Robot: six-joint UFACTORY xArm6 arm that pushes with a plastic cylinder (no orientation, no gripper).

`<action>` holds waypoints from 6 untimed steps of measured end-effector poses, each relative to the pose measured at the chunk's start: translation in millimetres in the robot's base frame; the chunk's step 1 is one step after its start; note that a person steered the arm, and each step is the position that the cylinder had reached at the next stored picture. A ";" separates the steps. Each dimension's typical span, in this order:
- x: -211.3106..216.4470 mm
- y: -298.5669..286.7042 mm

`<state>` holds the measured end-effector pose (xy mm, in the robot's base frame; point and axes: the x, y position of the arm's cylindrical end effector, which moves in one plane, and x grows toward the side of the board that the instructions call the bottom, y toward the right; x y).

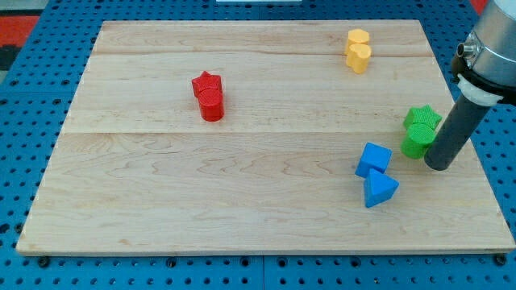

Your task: Slide the green circle to the center

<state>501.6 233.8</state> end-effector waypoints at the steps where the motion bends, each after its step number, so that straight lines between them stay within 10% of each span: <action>1: -7.9 15.7; 2: -27.7 1.1; 4: -69.6 -222.5; 6: -93.1 -158.7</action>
